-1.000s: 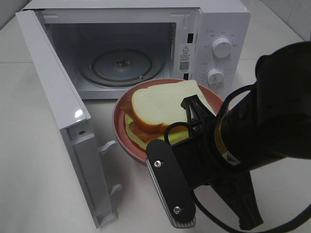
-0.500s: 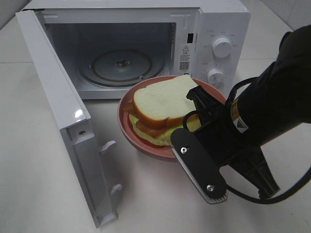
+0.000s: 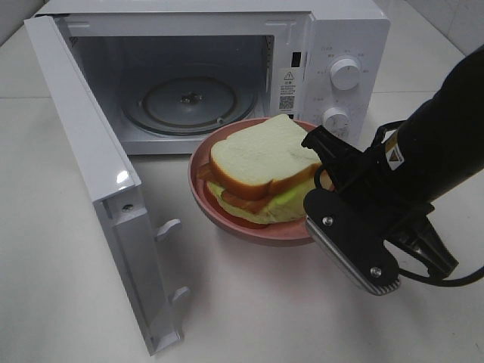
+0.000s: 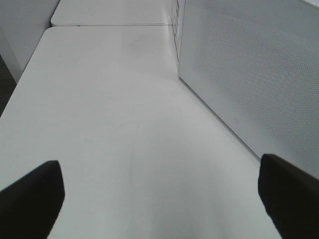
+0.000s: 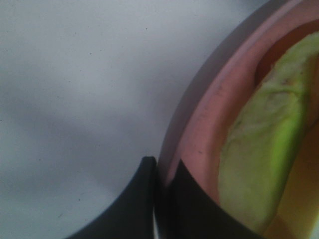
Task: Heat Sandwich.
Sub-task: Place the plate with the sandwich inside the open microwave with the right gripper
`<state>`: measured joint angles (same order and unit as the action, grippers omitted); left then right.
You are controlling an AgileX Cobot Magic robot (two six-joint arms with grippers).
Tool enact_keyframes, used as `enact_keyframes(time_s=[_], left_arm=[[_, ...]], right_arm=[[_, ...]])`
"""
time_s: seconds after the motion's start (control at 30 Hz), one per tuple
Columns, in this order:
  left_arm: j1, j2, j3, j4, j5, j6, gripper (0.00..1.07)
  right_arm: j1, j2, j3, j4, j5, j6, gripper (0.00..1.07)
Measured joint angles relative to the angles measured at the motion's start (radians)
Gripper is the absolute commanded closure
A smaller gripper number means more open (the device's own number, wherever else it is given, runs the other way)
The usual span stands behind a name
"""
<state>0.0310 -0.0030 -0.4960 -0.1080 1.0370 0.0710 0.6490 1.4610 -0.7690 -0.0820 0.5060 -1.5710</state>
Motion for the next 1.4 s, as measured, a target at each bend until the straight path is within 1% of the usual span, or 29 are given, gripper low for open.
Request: enact_keyframes(time_s=[0.4, 0.6, 0.73, 1.03, 1.07, 1.3, 1.4], left_arm=[[0.000, 0.000, 0.000, 0.000, 0.000, 0.000, 0.05], [0.000, 0.000, 0.000, 0.000, 0.000, 0.000, 0.05], [0.000, 0.000, 0.000, 0.000, 0.000, 0.000, 0.05], [0.000, 0.000, 0.000, 0.000, 0.000, 0.000, 0.05], [0.000, 0.000, 0.000, 0.000, 0.000, 0.000, 0.05], [0.000, 0.000, 0.000, 0.000, 0.000, 0.000, 0.05], [0.000, 0.000, 0.000, 0.000, 0.000, 0.000, 0.05]], right_arm=[[-0.002, 0.000, 0.000, 0.014, -0.007, -0.027, 1.07], [0.033, 0.001, -0.009, 0.030, -0.024, -0.027, 1.07], [0.040, 0.014, -0.045, 0.033, -0.025, -0.028, 1.07], [0.041, 0.107, -0.127, 0.033, -0.022, -0.028, 1.07], [0.041, 0.127, -0.151, 0.033, -0.020, -0.028, 1.07], [0.041, 0.189, -0.217, 0.033, -0.011, -0.028, 1.07], [0.041, 0.236, -0.265, 0.033, -0.005, -0.028, 1.07]])
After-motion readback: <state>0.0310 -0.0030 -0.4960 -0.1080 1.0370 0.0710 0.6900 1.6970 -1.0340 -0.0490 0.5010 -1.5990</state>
